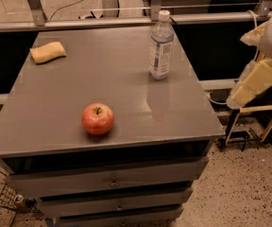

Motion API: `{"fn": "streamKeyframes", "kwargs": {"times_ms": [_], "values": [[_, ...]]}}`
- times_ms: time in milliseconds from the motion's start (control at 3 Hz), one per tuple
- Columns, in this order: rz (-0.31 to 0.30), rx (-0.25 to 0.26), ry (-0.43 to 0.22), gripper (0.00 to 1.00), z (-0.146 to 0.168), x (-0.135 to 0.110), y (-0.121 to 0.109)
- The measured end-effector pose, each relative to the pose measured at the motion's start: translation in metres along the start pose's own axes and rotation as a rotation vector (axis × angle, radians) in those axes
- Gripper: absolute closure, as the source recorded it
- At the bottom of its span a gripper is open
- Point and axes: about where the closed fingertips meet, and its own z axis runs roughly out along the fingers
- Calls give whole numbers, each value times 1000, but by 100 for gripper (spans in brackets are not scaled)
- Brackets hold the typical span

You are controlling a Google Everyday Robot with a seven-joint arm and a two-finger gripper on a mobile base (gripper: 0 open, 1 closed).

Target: Knock blue plastic bottle over

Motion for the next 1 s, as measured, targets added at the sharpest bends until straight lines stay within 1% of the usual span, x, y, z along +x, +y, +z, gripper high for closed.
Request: {"fn": "streamKeyframes", "kwargs": {"times_ms": [333,667,1000], "values": [[102,46,-179,0,24,-9,-41],[190,73,-324,0,42,-30,-75],[267,67,-408,0,64,-45,-101]]}}
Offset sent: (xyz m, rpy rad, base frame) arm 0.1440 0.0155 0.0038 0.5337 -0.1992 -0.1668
